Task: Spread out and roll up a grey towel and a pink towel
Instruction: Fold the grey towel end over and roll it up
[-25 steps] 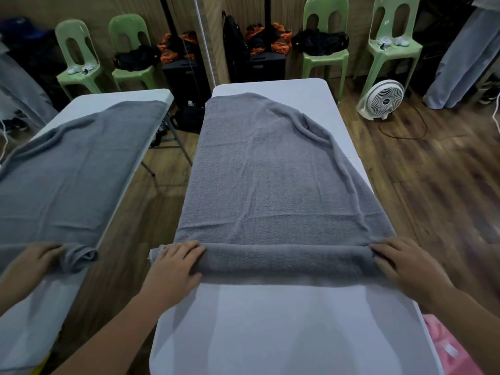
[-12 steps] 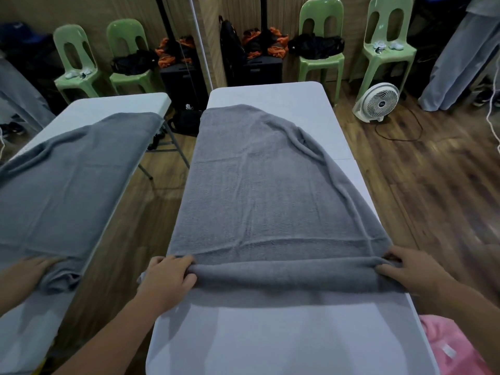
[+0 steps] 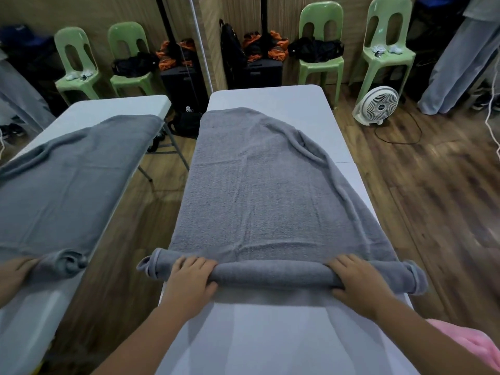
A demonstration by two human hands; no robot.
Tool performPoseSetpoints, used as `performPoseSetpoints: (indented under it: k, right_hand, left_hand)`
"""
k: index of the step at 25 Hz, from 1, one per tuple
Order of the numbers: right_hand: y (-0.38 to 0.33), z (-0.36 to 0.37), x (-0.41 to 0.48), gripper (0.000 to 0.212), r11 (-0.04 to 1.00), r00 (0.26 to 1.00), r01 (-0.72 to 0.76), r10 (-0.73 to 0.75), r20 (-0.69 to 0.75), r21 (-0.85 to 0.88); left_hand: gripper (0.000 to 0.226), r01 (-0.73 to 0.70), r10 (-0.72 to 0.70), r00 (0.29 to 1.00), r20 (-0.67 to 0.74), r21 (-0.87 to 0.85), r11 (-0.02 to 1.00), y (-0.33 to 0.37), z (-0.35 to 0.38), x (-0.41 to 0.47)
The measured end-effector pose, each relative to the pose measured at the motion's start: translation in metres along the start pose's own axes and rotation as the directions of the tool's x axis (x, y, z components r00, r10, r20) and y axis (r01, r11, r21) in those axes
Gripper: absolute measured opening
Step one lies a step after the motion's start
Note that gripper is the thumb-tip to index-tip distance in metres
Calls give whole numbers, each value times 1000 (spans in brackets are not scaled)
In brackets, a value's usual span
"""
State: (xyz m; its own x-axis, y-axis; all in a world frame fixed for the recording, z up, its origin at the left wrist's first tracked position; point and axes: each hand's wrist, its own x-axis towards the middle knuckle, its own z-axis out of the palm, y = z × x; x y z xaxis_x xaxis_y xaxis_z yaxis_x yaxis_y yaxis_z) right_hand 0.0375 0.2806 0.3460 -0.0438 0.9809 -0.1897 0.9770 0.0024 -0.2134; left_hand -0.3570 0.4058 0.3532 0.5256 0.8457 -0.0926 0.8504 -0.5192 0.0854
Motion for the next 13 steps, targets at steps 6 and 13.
performPoseSetpoints:
  k: [6, 13]
  right_hand:
    - [3, -31, -1, 23, 966, 974, -74, 17, 224, 247]
    - [2, -11, 4, 24, 986, 934, 131, -158, -322, -104]
  left_hand:
    - [30, -79, 80, 992, 99, -9, 997, -9, -11, -7]
    - [28, -96, 88, 988, -125, -60, 994, -13, 3, -4]
